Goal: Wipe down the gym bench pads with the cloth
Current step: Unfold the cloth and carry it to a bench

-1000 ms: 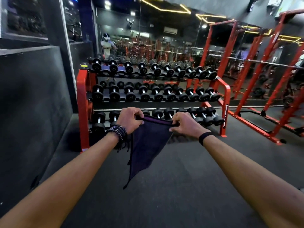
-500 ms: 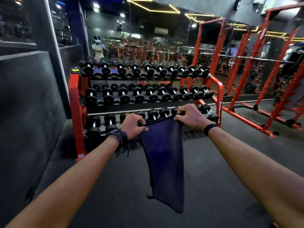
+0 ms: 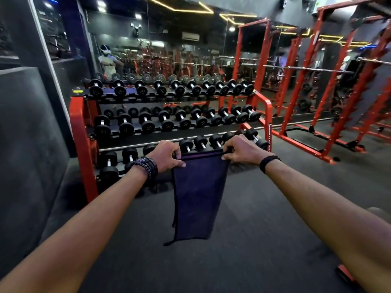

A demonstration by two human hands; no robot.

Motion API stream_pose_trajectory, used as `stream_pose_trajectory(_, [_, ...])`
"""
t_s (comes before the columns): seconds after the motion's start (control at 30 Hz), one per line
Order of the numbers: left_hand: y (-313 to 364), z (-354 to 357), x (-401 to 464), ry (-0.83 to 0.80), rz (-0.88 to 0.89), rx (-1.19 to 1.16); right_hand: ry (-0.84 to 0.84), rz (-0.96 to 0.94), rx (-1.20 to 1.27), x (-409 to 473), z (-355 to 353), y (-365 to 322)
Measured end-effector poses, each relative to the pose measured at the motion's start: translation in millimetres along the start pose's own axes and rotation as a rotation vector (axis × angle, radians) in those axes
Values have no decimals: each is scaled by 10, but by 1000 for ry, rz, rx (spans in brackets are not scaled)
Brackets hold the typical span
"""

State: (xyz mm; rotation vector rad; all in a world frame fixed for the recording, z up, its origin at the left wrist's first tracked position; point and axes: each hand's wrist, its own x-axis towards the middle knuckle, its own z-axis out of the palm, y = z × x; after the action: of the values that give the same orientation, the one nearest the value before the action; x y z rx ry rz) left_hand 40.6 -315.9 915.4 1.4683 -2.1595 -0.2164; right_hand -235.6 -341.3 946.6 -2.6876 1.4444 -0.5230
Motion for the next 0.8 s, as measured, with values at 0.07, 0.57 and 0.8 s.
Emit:
stream_pose_trajectory(0.07, [-22, -21, 10, -21, -11, -9, 21, 1, 21, 3, 4, -3])
stream_pose_trajectory(0.57, [-21, 46, -13, -90, 3, 108, 26, 71, 185, -163, 190, 72])
stream_pose_trajectory(0.8, [-174, 184, -139, -162, -63, 86, -93, 117, 167, -249, 389, 68])
